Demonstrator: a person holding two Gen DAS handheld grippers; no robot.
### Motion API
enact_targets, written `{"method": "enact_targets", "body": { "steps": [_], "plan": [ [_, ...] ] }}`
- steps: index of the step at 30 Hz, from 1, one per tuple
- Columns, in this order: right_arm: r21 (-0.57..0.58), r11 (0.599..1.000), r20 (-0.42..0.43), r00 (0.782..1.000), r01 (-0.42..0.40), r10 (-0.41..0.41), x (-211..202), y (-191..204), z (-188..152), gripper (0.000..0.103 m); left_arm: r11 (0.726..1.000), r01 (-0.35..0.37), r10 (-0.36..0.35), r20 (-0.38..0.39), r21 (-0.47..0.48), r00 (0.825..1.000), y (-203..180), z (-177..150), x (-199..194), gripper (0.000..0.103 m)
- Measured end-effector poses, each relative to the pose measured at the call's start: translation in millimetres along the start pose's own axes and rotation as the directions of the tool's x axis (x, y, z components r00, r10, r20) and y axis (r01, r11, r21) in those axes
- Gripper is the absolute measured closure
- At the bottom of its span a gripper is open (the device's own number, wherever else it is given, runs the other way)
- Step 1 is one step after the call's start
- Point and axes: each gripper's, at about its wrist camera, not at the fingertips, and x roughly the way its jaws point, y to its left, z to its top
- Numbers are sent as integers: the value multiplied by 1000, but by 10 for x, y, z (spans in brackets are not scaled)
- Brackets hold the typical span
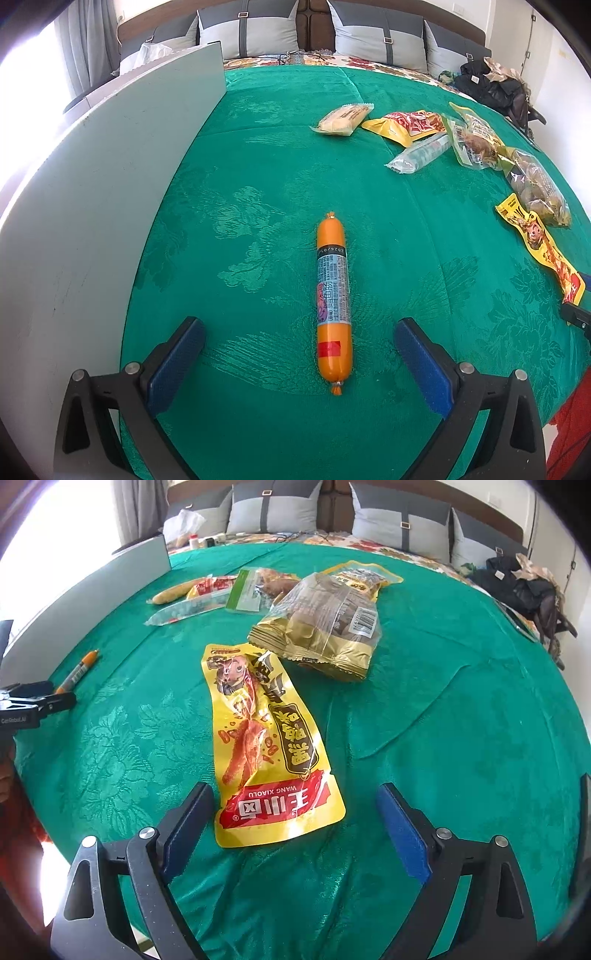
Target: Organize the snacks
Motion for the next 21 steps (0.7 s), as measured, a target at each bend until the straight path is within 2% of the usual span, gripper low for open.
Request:
{"method": "enact_targets", "body": {
  "steps": [2,6,8,9,10,11,14,16,17,18,21],
  "plan": [
    [-3,1000,-41,999,10,-10,-15,-15,61,12,999,17,-18,9,29,1000,-44,7,-32,23],
    [-63,998,-26,999,-28,26,-130,31,262,12,996,43,-45,20,77,999,-152,20,-66,43],
    [-97,993,-58,997,-61,56,-91,104,395,12,996,48,-51,28,81,998,-172,30,-82,64],
    [-110,991,-81,995,-75,66,-42,144,457,12,995,50,-53,30,81,998,-174,34,-89,71],
    [-122,989,-107,992,-84,71,36,182,507,12,996,51,-54,30,78,998,-164,36,-94,84],
    [-135,988,-125,990,-76,59,113,213,552,12,996,57,-59,28,70,998,-141,38,-97,87],
    [-161,987,-163,987,-27,0,333,268,626,12,995,97,-98,20,26,995,-52,22,-114,88],
    [-118,992,-162,987,-41,22,360,247,648,15,993,115,-115,17,3,993,-10,14,-122,88],
    [-102,994,-171,985,-35,17,353,237,649,21,992,123,-123,15,-7,992,8,13,-124,88],
    [-85,995,-169,985,-54,39,321,229,649,39,991,133,-133,13,-19,991,26,16,-123,88],
    [-79,995,-203,978,-67,50,242,250,626,44,984,167,-167,10,-61,986,76,31,-112,88]
  ]
}}
